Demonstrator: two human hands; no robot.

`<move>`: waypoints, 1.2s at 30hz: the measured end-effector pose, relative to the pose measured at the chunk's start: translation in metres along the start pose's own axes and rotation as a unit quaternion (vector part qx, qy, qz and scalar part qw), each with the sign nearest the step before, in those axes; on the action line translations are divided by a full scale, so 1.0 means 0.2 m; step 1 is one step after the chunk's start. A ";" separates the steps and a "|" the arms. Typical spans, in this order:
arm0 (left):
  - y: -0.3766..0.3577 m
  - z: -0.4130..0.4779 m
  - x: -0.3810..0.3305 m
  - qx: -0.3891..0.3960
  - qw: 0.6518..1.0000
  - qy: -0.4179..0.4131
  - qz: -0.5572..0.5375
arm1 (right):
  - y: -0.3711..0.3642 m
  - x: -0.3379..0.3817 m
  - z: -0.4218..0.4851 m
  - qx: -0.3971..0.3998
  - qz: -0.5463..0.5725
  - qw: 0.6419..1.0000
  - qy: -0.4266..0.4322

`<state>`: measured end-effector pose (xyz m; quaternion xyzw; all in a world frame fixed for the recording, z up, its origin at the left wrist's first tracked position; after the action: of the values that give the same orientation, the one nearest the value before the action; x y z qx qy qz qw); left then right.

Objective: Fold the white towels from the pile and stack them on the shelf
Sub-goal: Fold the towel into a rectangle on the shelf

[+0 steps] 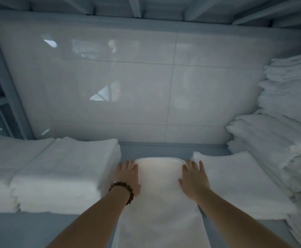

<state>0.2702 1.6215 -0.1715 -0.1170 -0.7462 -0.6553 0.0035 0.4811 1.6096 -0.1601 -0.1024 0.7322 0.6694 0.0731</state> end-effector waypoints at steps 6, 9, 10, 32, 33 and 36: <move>-0.15 0.00 -0.04 0.015 0.999 -0.011 -0.036 | -0.20 0.05 0.03 0.023 0.008 1.000 0.009; -0.16 -0.10 -0.13 0.004 0.997 -0.039 -0.072 | -0.21 0.12 -0.05 0.023 0.047 0.998 0.035; -0.18 -0.15 -0.17 0.000 0.995 -0.050 -0.083 | -0.21 0.16 -0.10 0.027 0.066 0.996 0.044; -0.47 -0.97 -0.38 0.031 0.977 -0.165 -0.134 | -0.46 0.43 -0.97 0.083 0.167 0.982 -0.001; -0.47 -0.95 -0.37 0.024 0.978 -0.161 -0.132 | -0.46 0.43 -0.94 0.080 0.164 0.983 0.002; -0.46 -0.86 -0.36 0.006 0.980 -0.150 -0.132 | -0.46 0.42 -0.84 0.076 0.161 0.984 0.011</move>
<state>0.2983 1.4301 -0.2490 -0.1148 -0.7507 -0.6208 -0.1945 0.4281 1.4311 -0.2538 0.0158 0.7884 0.6138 -0.0363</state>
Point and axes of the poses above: each hand's wrist, its own z-axis towards the middle knuckle, its own y-axis out of the back of the hand, x = y × z, the point moved 9 cm from there along z, towards the middle knuckle, and after that the axes turned 8 degrees about x, right-handed, at the moved point
